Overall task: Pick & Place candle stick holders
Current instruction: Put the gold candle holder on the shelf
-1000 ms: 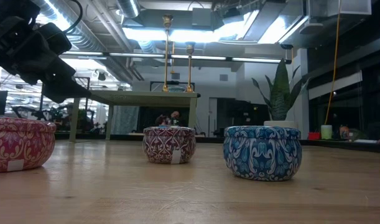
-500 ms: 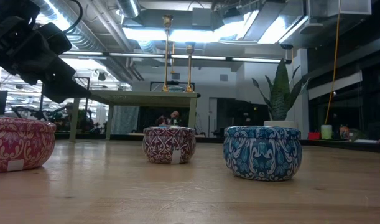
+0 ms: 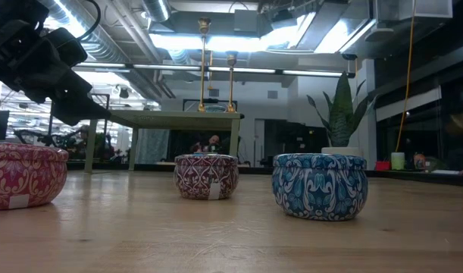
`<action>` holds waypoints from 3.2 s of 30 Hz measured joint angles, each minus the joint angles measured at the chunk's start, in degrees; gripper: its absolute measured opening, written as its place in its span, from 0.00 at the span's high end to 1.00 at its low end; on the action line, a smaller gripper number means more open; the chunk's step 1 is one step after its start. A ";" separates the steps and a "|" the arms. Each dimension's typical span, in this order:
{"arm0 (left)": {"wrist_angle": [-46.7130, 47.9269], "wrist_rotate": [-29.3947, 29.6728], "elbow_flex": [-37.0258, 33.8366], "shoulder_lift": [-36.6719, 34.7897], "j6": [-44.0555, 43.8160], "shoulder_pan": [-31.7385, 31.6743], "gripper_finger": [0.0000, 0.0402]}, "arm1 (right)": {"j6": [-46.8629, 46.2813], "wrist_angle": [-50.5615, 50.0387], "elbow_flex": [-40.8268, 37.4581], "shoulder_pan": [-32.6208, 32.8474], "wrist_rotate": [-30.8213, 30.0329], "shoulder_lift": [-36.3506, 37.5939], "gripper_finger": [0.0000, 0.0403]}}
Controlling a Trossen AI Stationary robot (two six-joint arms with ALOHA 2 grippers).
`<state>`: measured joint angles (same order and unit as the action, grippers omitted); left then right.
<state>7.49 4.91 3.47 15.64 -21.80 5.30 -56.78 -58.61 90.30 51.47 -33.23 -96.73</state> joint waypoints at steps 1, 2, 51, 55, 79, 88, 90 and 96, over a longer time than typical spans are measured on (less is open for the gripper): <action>0.00 0.00 0.01 0.00 0.00 -0.01 0.12 | 1.06 0.02 0.95 -0.30 -0.05 0.00 0.75; 0.00 0.00 -0.01 0.00 0.00 -0.01 0.12 | 2.19 0.13 1.97 -0.59 -0.17 0.02 0.75; 0.00 0.00 0.02 0.00 0.00 0.00 0.12 | 44.09 24.89 11.76 -19.33 11.53 0.09 0.75; 0.00 0.00 -0.01 0.00 0.00 0.00 0.12 | 48.15 25.67 11.76 -21.88 14.01 0.08 0.75; 0.00 0.00 0.00 0.00 0.00 -0.02 0.12 | 66.32 26.19 19.17 -33.76 27.57 0.04 0.75; 0.00 0.00 0.00 0.00 0.00 0.00 0.12 | 69.49 28.95 19.17 -37.09 33.92 0.04 0.76; 0.00 0.00 0.01 0.00 0.00 -0.02 0.12 | 70.12 29.70 19.17 -37.98 36.19 0.04 0.77; 0.00 0.00 0.01 0.00 0.00 -0.02 0.12 | 72.76 29.56 19.17 -40.74 37.97 0.04 0.78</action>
<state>7.49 4.91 3.48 15.64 -21.80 5.28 15.98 -29.05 109.47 10.73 4.73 -96.68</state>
